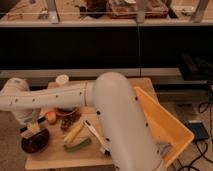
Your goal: Wipe purple bowl with eraser
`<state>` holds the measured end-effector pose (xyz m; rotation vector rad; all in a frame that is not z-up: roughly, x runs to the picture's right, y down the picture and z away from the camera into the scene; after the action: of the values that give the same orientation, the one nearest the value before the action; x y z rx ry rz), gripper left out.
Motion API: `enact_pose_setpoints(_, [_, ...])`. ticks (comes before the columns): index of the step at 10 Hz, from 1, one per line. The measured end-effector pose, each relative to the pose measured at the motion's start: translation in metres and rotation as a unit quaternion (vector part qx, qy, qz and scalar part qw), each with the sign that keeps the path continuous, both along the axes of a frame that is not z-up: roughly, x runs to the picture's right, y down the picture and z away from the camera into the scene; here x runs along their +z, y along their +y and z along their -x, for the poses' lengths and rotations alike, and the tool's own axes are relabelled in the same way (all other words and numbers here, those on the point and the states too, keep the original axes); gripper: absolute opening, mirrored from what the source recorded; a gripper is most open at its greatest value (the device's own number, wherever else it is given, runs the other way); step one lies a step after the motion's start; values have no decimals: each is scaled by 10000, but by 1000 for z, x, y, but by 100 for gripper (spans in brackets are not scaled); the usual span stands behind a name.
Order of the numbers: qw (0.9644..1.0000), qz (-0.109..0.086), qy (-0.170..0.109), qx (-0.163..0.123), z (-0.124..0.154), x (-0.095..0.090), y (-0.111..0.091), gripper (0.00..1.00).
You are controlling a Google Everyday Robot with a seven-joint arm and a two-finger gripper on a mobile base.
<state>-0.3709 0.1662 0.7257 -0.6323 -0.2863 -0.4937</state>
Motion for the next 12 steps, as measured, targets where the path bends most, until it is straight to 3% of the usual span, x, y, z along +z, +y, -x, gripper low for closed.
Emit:
enact_pose_setpoints(2, [9998, -16, -215, -41, 21, -17, 2, 0])
enact_pose_setpoints(6, [9988, 68, -472, -117, 29, -40, 27, 0])
enact_pose_setpoints(9, [9982, 138, -554, -192, 19, -50, 45, 0])
enact_pose_setpoints(12, [9985, 192, -492, -132, -10, -48, 54, 0])
